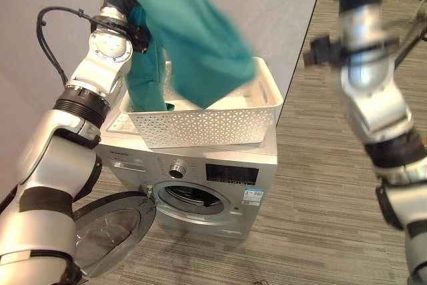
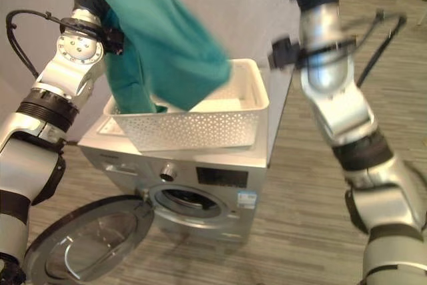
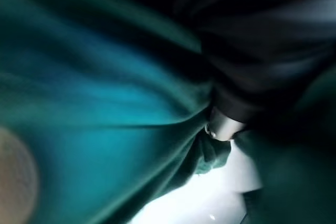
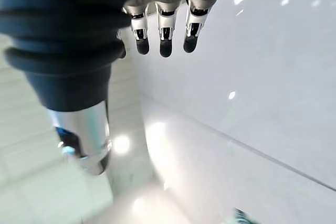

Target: Grab the laundry basket,head to the washer,open it,put in the laundry and shut it.

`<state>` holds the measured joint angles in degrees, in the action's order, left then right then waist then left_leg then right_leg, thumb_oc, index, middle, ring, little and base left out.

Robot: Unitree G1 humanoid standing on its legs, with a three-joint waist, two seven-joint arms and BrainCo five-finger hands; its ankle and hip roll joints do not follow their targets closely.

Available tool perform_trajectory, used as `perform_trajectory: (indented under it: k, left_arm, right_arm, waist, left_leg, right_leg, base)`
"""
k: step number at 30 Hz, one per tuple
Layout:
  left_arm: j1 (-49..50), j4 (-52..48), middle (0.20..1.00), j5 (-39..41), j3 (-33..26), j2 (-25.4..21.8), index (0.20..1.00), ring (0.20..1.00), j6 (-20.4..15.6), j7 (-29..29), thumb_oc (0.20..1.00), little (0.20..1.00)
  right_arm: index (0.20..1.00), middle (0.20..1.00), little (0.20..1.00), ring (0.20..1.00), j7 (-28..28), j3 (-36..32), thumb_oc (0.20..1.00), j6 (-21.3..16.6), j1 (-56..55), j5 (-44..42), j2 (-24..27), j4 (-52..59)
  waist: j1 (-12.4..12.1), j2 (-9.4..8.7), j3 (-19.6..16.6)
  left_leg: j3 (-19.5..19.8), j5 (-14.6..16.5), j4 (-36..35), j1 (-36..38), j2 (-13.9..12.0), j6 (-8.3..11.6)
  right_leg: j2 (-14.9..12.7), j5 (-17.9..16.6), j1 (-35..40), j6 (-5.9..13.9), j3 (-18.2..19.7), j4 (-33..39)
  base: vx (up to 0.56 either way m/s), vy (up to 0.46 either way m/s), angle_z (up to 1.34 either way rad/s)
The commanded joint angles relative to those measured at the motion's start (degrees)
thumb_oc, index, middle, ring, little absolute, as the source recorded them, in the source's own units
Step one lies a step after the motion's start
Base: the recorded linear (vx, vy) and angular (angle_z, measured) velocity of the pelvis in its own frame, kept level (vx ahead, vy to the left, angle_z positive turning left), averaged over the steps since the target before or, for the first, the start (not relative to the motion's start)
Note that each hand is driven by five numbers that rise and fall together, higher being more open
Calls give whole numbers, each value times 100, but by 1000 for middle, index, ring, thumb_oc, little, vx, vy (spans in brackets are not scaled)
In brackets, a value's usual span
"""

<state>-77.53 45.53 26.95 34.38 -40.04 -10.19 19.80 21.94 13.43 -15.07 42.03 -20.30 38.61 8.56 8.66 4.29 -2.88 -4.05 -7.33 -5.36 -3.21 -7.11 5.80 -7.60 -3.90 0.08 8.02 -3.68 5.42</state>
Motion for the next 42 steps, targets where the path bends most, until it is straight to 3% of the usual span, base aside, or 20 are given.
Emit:
perform_trajectory:
  k: [1,6,10,16,22,23,24,27,28,29,30,31,33,34,35,36,38,40,41,42]
  left_arm:
    - [-1405,308,200,-37,-90,-298,200,200,-555,313,200,200]
    - [-1968,284,200,113,-22,-759,200,200,-694,519,200,200]
    - [-2215,264,200,225,78,-924,200,200,-754,537,200,200]
    - [-2734,-45,200,346,425,-1597,200,200,-856,631,200,200]
    - [-2011,-1344,200,364,111,-2498,200,200,-1129,721,200,200]
    - [-1175,-2282,200,173,-404,-3262,200,200,-1287,949,200,200]
    - [-1037,-2336,200,150,-522,-3260,200,200,-1274,962,200,200]
    - [293,-3154,200,-136,-1649,-4117,200,200,-1429,1394,200,200]
    - [449,-3207,200,-160,-1790,-4102,200,200,-1417,1410,200,200]
    - [1102,-3456,200,-311,-2475,-4547,200,200,-1527,1674,200,200]
    - [1479,-3544,200,-344,-2835,-4500,200,200,-1514,1684,200,200]
    - [2746,-3809,200,-580,-4189,-4751,200,200,-1560,1999,200,200]
    - [3861,-4068,200,-713,-5348,-4670,200,200,-1546,2077,200,200]
    - [5212,-4406,200,-1001,-6722,-4462,200,200,-1537,2217,200,200]
    - [6788,-4879,200,-1209,-8168,-3771,200,200,-1570,2233,200,200]
    - [7615,-5175,200,-1233,-8912,-3348,200,200,-1609,2213,200,200]
    - [8411,-5496,200,-1236,-9519,-2747,200,200,-1637,2172,200,200]
    - [8840,-5797,200,-1132,-9648,-2073,200,200,-1716,2100,200,200]
    - [8867,-5810,200,-1128,-9675,-2058,200,200,-1712,2098,200,200]
    - [8978,-5915,200,-1109,-9562,-1701,200,200,-1769,2043,200,200]
  right_arm:
    - [1000,1000,1000,1000,-260,-270,1000,-264,121,480,131,-135]
    - [1000,1000,1000,1000,-438,-706,1000,-409,-969,597,-54,196]
    - [1000,1000,1000,1000,-593,-762,1000,-390,-1322,725,-22,459]
    - [1000,1000,1000,1000,-1110,-820,1000,-431,-2284,701,2,1040]
    - [1000,1000,1000,1000,-1300,-1191,1000,-356,-3439,1057,115,1373]
    - [1000,1000,1000,1000,-817,-1766,1000,-298,-4045,1927,-81,1468]
    - [1000,1000,1000,1000,-811,-1765,1000,-289,-4076,1941,-58,1486]
    - [1000,1000,1000,1000,-209,-2623,1000,-148,-4754,2789,-323,1651]
    - [1000,1000,1000,1000,-206,-2630,1000,-135,-4787,2805,-312,1681]
    - [1000,1000,1000,1000,231,-3374,1000,-16,-5081,3332,-477,1722]
    - [1000,1000,1000,1000,227,-3387,1000,-1,-5120,3343,-429,1755]
    - [1000,1000,1000,1000,814,-4570,1000,508,-5507,4217,-668,1737]
    - [1000,1000,1000,1000,945,-4988,1000,756,-5687,4560,-640,1721]
    - [1000,1000,1000,1000,1189,-5678,1000,1247,-5934,5144,-655,1613]
    - [1000,1000,1000,1000,1316,-6073,1000,1708,-6104,5397,-875,1236]
    - [1000,1000,1000,1000,1355,-6019,1000,1785,-6124,5415,-908,1099]
    - [1000,1000,1000,1000,1414,-5831,1000,1892,-6199,5250,-1145,641]
    - [1000,1000,1000,1000,1514,-5413,1000,1902,-6154,4879,-1322,-26]
    - [1000,1000,1000,1000,1531,-5394,1000,1890,-6143,4869,-1298,-53]
    - [1000,1000,1000,1000,1465,-5033,1000,1838,-6100,4474,-1426,-672]
  waist:
    - [-205,-8,24]
    - [-218,86,-39]
    - [-226,77,-76]
    - [-315,75,-154]
    - [-424,-44,-170]
    - [-471,-163,-144]
    - [-474,-137,-168]
    - [-517,-254,-189]
    - [-521,-231,-207]
    - [-558,-389,-221]
    - [-569,-331,-253]
    - [-683,-541,-301]
    - [-749,-480,-348]
    - [-851,-475,-394]
    - [-920,-413,-381]
    - [-833,-328,-369]
    - [-737,-279,-341]
    - [-657,-284,-297]
    - [-640,-277,-297]
    - [-653,-304,-260]
  left_leg:
    - [-88,786,36,419,-229,-67]
    - [-78,776,36,407,-201,-66]
    - [-60,779,36,408,-189,-66]
    - [-22,774,36,402,-173,-57]
    - [38,753,36,392,-179,-53]
    - [69,693,36,339,-179,-67]
    - [75,739,36,363,-178,-61]
    - [109,707,36,349,-192,-73]
    - [116,751,36,371,-192,-67]
    - [130,704,36,357,-203,-77]
    - [135,769,36,385,-200,-71]
    - [167,772,36,394,-209,-87]
    - [179,800,36,402,-203,-94]
    - [187,810,36,394,-201,-108]
    - [180,779,36,370,-202,-144]
    - [170,803,36,387,-201,-158]
    - [197,863,36,416,-203,-172]
    - [214,878,36,454,-203,-187]
    - [216,881,36,457,-203,-187]
    - [246,883,36,471,-204,-200]
  right_leg:
    - [-396,432,161,263,19,-42]
    - [-448,441,191,304,-74,-42]
    - [-465,439,217,320,-129,-42]
    - [-484,429,257,351,-240,-42]
    - [-490,440,312,349,-347,-42]
    - [-474,418,298,329,-387,-42]
    - [-477,460,324,338,-388,-42]
    - [-453,458,338,316,-423,-42]
    - [-455,497,360,324,-421,-42]
    - [-441,456,357,308,-432,-42]
    - [-447,512,381,322,-423,-42]
    - [-422,500,381,306,-416,-42]
    - [-422,512,365,314,-381,-42]
    - [-412,492,335,307,-348,-42]
    - [-395,451,306,279,-336,-42]
    - [-385,456,309,267,-319,-42]
    - [-378,495,345,254,-320,-42]
    - [-373,517,395,229,-341,-42]
    - [-373,521,399,230,-343,-42]
    - [-371,535,419,208,-362,-42]
  base:
    - [16,-6,-3]
    - [4,-1,1]
    - [16,-10,11]
    - [8,-7,5]
    - [-1,-16,13]
    - [0,-19,11]
    - [-15,-28,3]
    - [18,-14,5]
    - [10,-9,5]
    - [44,-3,13]
    - [20,-2,26]
    - [60,5,24]
    - [23,9,3]
    - [-24,5,-19]
    - [-22,5,-8]
    - [-30,5,-9]
    - [14,5,-4]
    - [-1,-1,12]
    - [-18,-9,11]
    - [-20,-9,6]
